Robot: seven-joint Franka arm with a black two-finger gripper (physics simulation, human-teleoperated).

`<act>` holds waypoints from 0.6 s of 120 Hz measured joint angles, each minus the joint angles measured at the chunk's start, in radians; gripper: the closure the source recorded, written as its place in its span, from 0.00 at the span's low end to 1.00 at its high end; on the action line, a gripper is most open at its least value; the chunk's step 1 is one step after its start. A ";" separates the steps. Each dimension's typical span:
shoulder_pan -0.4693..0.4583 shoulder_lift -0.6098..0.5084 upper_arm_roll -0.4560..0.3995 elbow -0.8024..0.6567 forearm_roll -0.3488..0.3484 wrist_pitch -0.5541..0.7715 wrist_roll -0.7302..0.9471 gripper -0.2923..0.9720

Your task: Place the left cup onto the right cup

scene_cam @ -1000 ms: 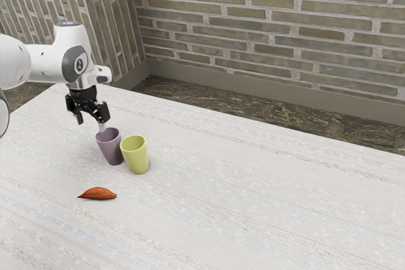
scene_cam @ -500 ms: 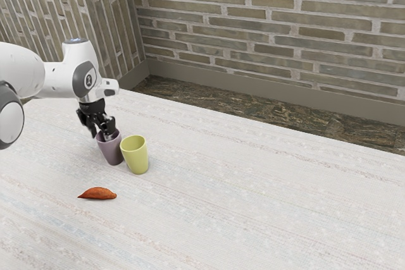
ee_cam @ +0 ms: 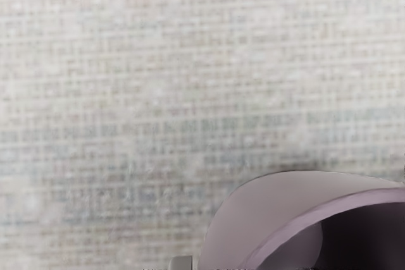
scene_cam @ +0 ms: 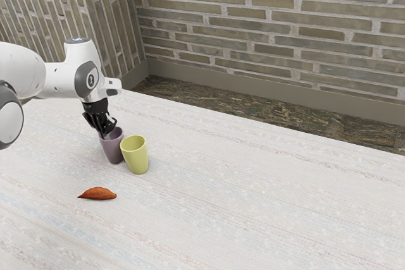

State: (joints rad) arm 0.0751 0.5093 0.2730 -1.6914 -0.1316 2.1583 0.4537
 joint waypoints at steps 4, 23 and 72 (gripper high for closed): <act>0.000 -0.006 0.001 -0.001 0.000 -0.002 0.001 0.83; 0.000 -0.094 0.001 -0.022 0.005 -0.031 0.006 0.84; -0.086 -0.362 0.002 -0.090 0.020 -0.188 0.021 0.85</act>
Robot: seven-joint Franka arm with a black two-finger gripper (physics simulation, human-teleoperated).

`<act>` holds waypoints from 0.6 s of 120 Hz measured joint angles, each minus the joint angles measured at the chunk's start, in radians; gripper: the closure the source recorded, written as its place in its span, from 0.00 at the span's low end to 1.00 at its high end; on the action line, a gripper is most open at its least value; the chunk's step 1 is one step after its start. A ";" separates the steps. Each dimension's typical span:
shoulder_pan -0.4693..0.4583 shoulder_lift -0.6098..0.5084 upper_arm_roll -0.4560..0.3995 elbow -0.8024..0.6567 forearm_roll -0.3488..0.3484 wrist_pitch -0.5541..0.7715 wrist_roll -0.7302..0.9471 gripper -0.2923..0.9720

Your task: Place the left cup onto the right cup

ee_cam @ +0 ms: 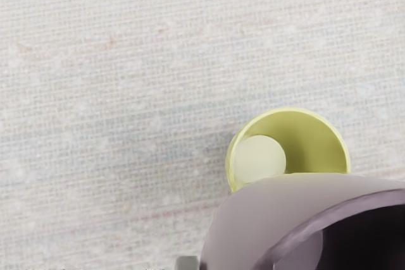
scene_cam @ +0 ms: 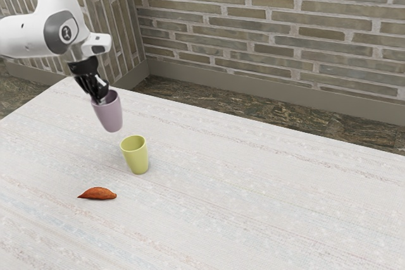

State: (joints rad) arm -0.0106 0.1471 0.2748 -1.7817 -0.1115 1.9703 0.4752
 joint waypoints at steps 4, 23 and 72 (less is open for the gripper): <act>-0.013 -0.009 0.000 -0.005 0.000 -0.007 0.001 0.85; -0.043 -0.015 0.000 -0.008 0.001 -0.019 0.004 0.85; -0.041 0.095 0.000 0.022 -0.033 0.045 0.010 0.85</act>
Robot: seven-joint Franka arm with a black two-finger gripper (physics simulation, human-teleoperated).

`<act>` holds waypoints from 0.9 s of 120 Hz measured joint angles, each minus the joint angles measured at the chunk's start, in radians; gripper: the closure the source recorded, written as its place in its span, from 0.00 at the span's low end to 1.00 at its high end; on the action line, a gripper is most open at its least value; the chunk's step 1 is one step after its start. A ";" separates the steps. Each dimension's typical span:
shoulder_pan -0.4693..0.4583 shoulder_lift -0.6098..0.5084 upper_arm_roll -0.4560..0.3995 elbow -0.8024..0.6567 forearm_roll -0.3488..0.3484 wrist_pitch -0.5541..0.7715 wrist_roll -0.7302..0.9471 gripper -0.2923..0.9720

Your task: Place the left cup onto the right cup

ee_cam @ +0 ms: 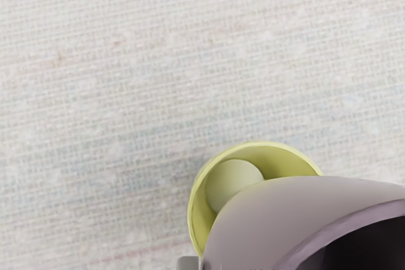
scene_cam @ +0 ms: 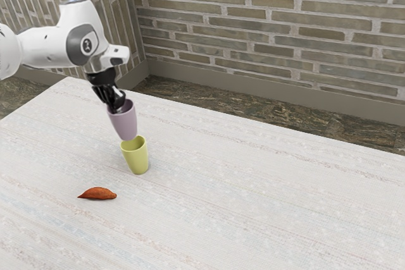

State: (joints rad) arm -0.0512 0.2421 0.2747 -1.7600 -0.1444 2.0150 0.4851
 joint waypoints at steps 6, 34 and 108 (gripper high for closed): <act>0.000 0.008 0.000 0.000 -0.010 0.005 0.000 0.85; 0.001 0.039 0.000 0.000 -0.045 0.024 0.002 0.85; 0.007 0.079 0.001 -0.012 -0.062 0.035 0.010 0.54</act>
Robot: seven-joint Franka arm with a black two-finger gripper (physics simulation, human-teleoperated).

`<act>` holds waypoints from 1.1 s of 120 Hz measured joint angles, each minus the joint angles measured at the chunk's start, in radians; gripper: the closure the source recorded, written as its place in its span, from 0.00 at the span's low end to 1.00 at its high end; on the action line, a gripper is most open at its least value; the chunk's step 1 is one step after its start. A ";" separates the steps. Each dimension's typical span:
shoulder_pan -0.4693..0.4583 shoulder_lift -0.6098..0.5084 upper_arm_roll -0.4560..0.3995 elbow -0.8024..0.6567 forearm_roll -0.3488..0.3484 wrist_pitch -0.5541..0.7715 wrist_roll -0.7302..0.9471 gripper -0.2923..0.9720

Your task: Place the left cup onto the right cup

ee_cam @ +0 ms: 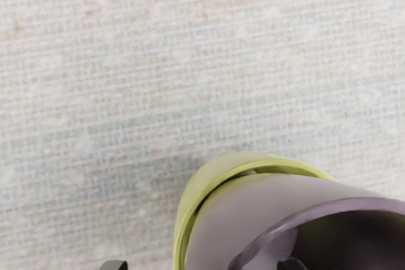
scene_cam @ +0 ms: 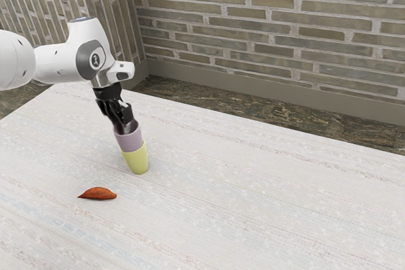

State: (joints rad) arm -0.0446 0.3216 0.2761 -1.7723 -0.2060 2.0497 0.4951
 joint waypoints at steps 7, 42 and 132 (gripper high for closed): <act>0.000 -0.001 0.000 0.000 -0.001 0.000 0.001 0.47; -0.002 -0.095 0.001 -0.001 0.000 -0.033 0.008 0.29; -0.093 -0.223 -0.078 0.231 0.145 -0.319 -0.105 0.23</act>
State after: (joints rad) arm -0.1373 0.0989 0.1981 -1.5412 -0.0608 1.7303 0.3902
